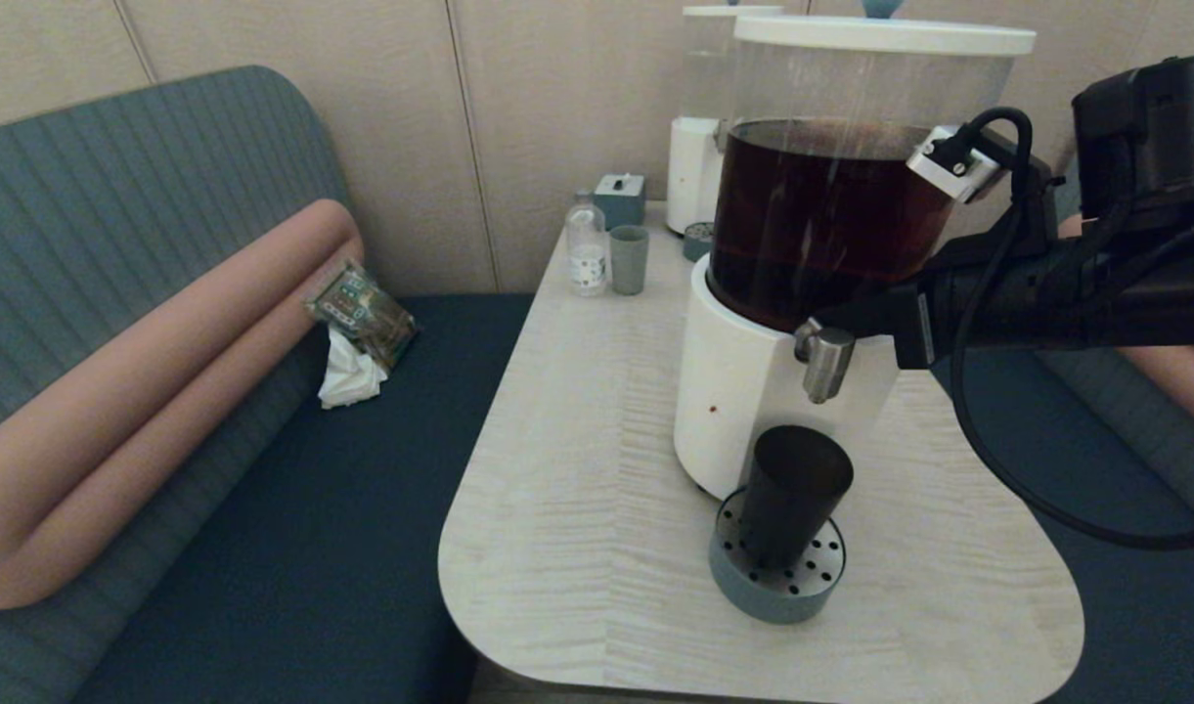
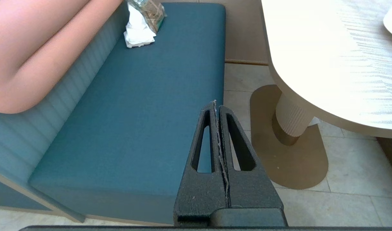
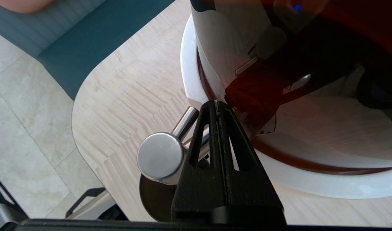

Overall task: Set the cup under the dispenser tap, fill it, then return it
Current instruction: Turn on the faucet

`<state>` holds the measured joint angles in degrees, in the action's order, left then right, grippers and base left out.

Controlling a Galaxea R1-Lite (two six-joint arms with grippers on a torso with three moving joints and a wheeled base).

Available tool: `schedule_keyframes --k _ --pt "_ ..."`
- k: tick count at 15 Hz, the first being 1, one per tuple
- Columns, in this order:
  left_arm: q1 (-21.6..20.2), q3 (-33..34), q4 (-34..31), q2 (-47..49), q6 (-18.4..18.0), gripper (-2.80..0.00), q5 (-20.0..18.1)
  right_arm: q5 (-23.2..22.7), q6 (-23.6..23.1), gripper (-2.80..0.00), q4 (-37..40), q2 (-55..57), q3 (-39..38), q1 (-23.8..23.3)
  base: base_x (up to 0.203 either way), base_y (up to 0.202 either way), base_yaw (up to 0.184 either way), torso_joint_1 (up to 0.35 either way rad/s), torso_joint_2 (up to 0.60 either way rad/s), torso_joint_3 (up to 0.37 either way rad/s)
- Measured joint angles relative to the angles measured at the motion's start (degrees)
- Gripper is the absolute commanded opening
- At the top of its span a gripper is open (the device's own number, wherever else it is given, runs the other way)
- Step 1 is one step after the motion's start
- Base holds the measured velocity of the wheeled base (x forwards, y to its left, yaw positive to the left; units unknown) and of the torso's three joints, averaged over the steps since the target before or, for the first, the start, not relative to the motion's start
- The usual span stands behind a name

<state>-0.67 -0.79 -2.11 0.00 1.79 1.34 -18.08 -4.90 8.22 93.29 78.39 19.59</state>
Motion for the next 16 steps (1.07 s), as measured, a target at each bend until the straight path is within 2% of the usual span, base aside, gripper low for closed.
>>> schedule_keyframes --k 12,16 --pt "0.01 0.00 0.00 0.00 0.02 -2.80 -0.05 0.04 -0.16 -2.80 -1.31 0.09 -1.21 1.35 0.000 0.000 0.000 0.000 0.00 0.000" --pt "-0.02 0.00 0.00 0.00 0.02 -2.80 -0.05 -0.11 -0.29 -2.80 -8.24 0.11 -3.51 1.83 0.000 0.000 0.000 0.000 0.00 0.000"
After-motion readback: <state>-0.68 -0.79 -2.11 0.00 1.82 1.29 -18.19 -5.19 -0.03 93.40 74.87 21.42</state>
